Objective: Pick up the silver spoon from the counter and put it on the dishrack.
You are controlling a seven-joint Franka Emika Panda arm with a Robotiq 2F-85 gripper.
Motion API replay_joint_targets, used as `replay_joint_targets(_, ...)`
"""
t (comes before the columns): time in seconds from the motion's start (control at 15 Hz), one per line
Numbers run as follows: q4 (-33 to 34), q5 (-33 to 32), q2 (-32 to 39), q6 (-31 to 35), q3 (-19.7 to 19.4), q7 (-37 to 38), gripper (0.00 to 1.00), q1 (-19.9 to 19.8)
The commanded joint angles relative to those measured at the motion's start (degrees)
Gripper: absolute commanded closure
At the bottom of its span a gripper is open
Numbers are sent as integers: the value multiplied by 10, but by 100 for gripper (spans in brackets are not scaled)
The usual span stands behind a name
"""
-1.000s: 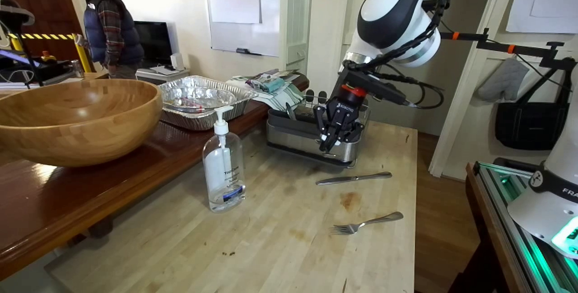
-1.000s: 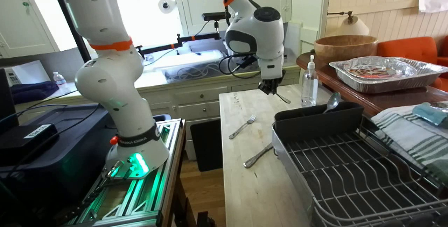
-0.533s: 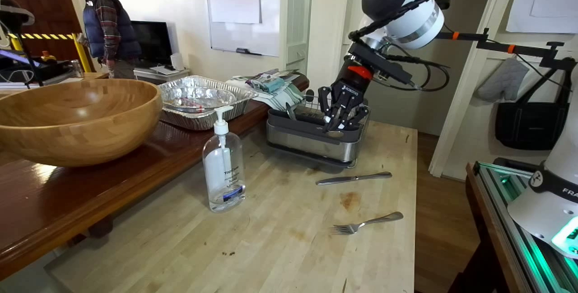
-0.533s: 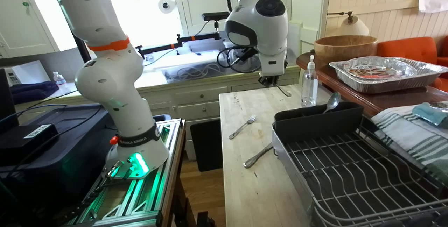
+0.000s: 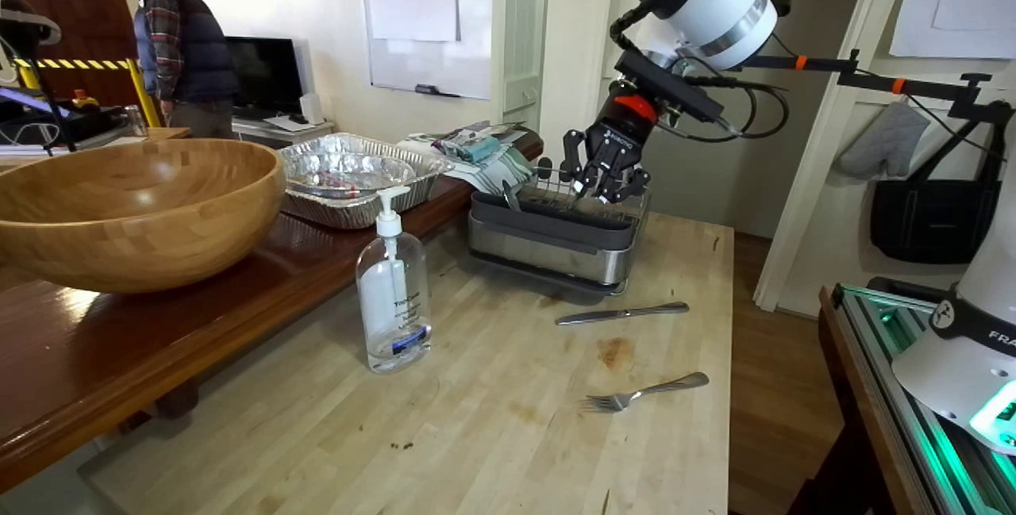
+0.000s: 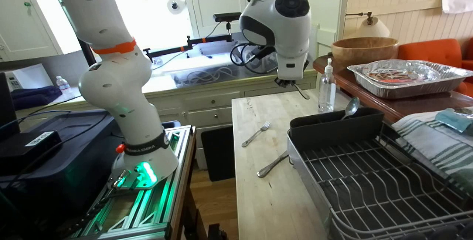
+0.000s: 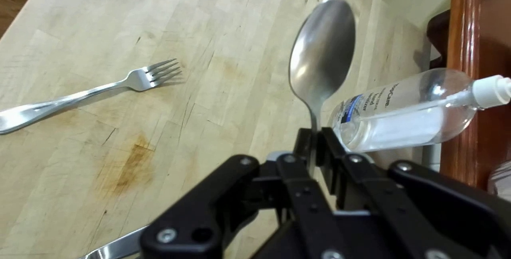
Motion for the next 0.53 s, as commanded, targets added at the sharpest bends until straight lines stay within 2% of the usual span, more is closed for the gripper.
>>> replay_joint_targets(0.0,18,26,11,-46,-17,-3,97,-12)
replay_joint_targets(0.47,38,59,29,-104,-49,-3,97,-37)
